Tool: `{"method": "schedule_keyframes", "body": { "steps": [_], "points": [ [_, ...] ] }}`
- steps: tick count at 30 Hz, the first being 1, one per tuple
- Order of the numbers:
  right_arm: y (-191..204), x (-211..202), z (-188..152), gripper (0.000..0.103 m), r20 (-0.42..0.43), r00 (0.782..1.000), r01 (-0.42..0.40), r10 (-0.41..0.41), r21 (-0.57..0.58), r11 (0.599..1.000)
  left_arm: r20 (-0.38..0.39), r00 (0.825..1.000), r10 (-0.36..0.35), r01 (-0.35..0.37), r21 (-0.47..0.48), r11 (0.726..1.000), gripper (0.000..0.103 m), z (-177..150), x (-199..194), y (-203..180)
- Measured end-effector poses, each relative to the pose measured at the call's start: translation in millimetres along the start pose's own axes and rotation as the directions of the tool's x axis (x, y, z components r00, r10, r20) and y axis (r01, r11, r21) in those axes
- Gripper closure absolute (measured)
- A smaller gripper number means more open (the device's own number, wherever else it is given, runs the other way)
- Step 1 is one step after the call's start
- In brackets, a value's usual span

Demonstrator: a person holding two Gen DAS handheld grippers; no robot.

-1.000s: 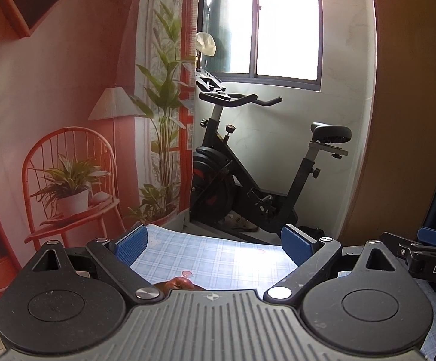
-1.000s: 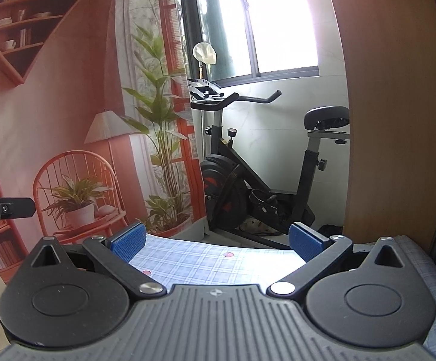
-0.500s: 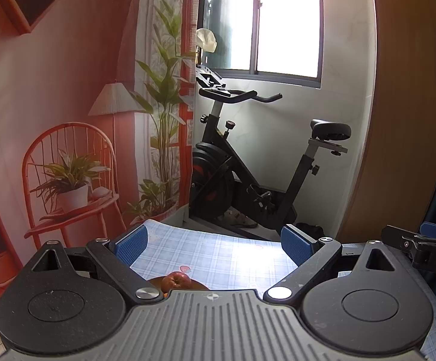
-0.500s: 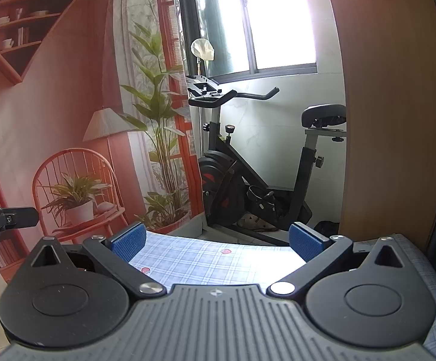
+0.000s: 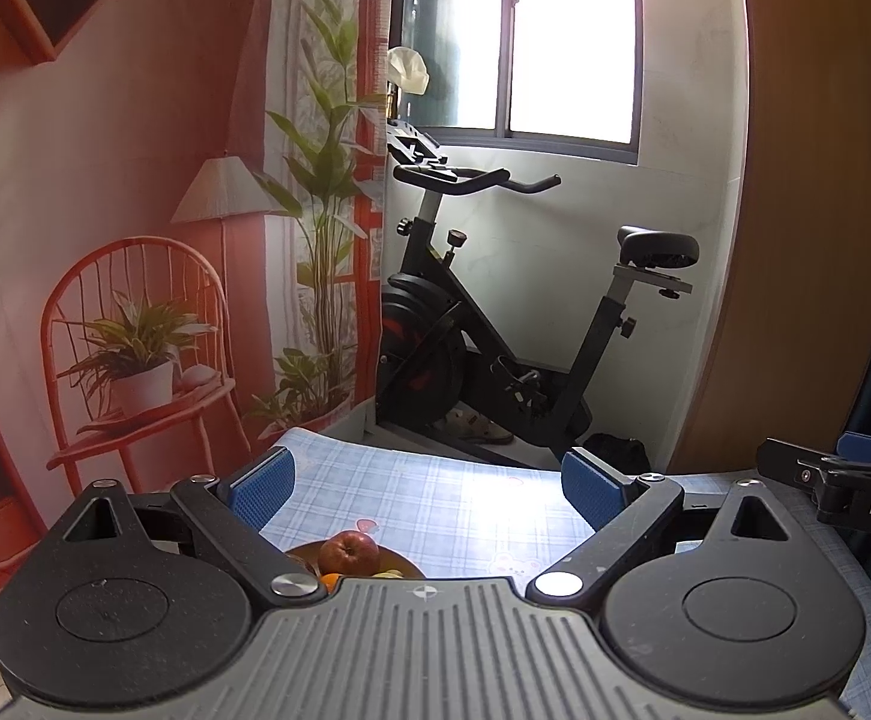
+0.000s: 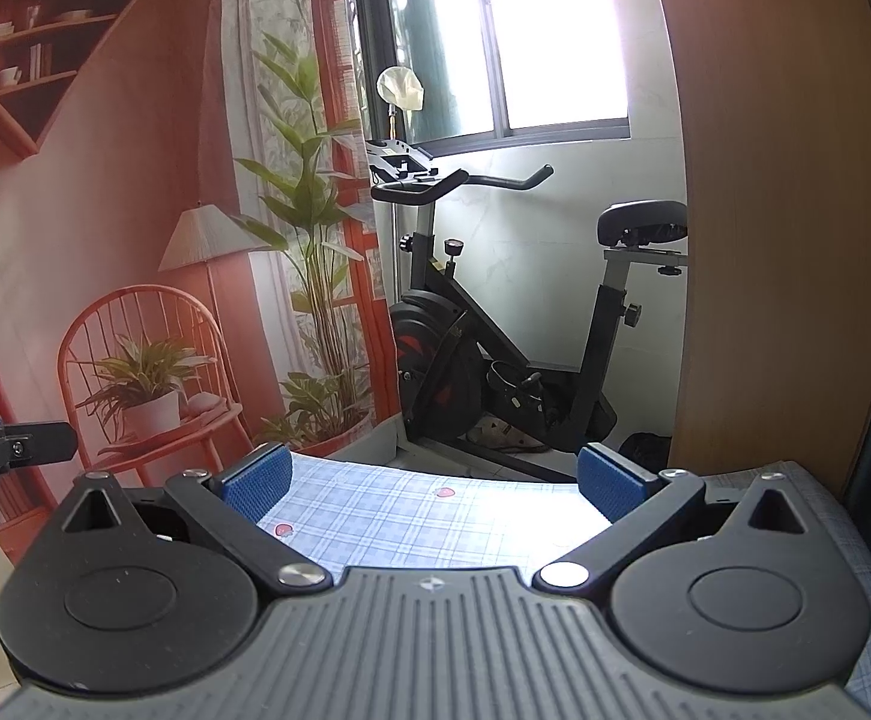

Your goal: Organize fruits

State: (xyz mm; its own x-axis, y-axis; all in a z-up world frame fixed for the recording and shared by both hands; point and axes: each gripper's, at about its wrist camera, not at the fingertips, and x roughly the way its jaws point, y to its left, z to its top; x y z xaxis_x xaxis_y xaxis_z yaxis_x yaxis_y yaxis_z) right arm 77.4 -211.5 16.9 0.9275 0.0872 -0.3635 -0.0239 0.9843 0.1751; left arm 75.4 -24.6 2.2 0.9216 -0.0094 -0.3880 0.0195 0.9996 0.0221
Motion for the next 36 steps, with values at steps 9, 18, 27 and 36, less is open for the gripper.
{"method": "schedule_keyframes", "body": {
  "steps": [9,18,27,36],
  "points": [
    [0.6,2.5,-2.3,0.000,-0.013,1.000,0.002,-0.002,0.003,1.000,0.006,1.000,-0.001,0.001,-0.003,1.000,0.006,-1.9,-1.0,0.6],
    [1.5,2.7,-4.6,0.000,-0.020,1.000,0.003,-0.003,-0.008,1.000,0.000,1.000,-0.010,0.010,0.006,1.000,0.006,-3.9,-0.7,-1.4],
    [-0.6,5.2,-5.6,0.000,-0.029,1.000,-0.004,0.004,0.002,1.000,-0.029,0.999,-0.028,0.028,-0.012,1.000,0.006,-4.7,4.6,3.6],
    [-4.0,5.8,-5.4,0.000,-0.029,1.000,-0.013,0.013,0.003,1.000,-0.051,0.998,-0.034,0.034,-0.012,0.999,0.006,-7.2,7.9,4.3]
  ]
}}
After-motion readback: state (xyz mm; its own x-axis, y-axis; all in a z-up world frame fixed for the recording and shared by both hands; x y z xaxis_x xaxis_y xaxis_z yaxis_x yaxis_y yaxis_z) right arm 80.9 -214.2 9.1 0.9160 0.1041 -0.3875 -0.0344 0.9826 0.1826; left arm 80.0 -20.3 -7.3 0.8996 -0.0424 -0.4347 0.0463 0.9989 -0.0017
